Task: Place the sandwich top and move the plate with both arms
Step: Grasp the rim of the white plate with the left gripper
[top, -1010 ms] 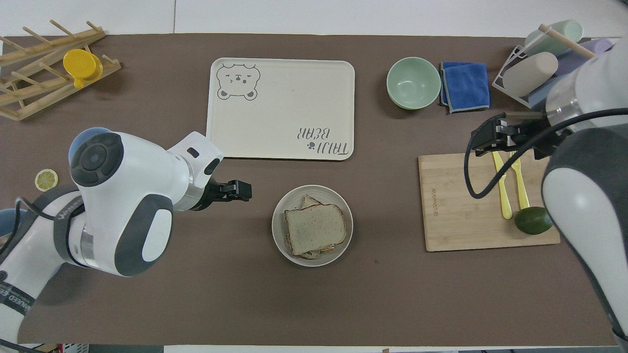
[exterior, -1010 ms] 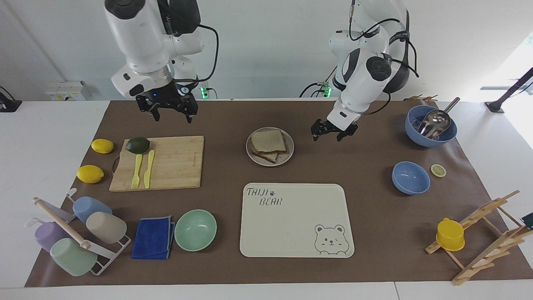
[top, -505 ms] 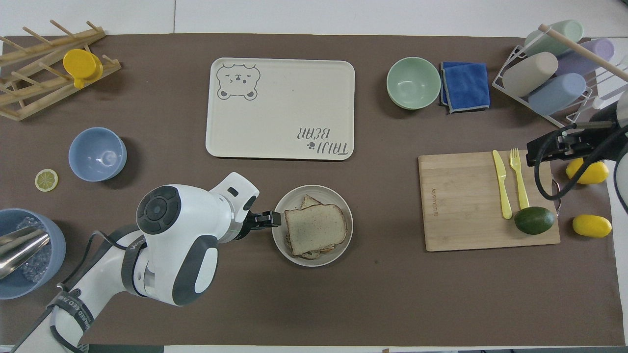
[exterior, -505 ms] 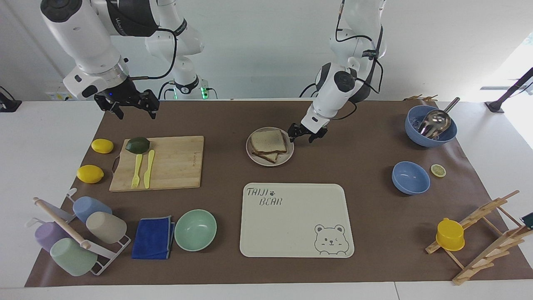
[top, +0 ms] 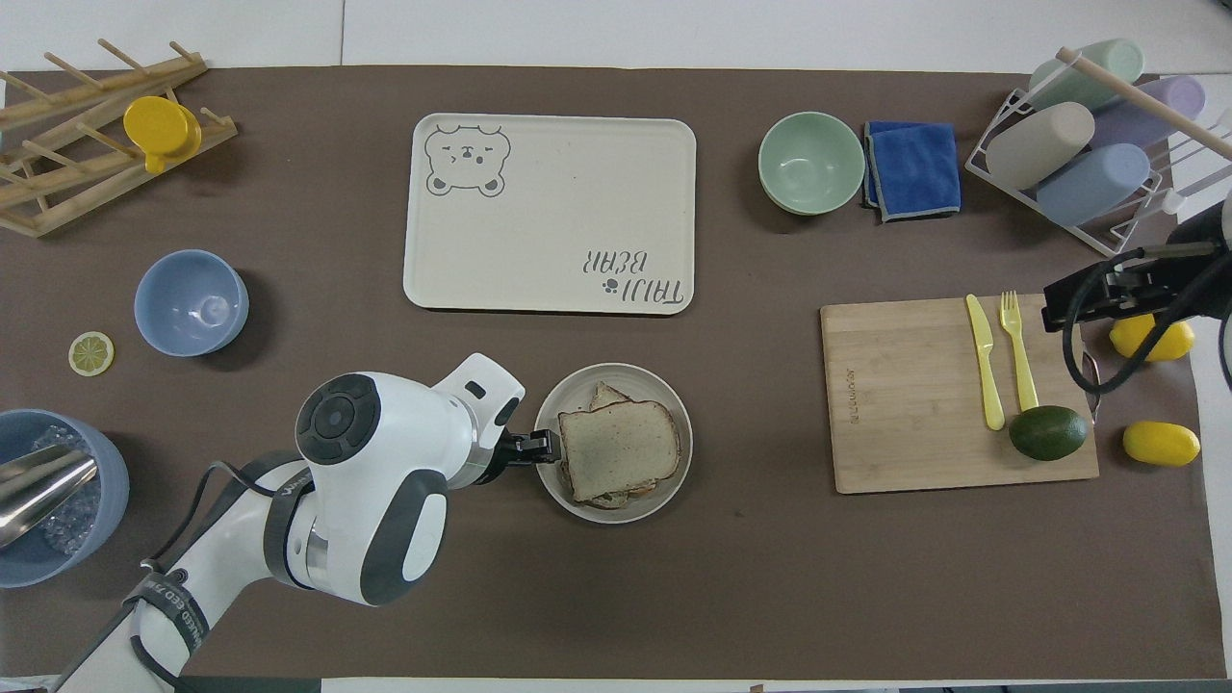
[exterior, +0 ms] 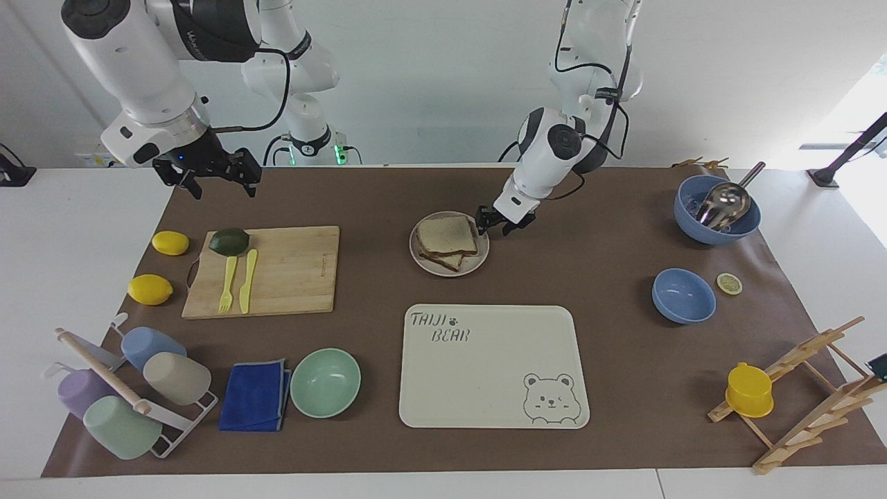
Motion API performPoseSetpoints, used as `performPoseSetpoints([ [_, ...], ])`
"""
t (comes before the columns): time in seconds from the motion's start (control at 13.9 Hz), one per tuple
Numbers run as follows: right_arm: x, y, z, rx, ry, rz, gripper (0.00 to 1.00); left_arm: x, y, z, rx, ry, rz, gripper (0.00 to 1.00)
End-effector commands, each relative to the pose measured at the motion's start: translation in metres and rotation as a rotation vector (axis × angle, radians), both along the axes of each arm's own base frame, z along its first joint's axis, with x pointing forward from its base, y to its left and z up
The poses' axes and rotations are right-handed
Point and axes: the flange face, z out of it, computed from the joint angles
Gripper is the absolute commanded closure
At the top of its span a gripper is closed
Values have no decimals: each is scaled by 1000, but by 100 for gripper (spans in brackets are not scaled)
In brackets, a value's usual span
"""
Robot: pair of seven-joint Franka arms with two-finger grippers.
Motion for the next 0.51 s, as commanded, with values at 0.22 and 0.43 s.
performPoseSetpoints([
  [0.22, -5, -19, 6, 9, -20, -2, 0, -6, -8, -24, -5, 1, 28, 34],
  [0.43, -5, -24, 5, 3, -16, 19, 0, -8, -13, -26, -10, -6, 26, 38],
])
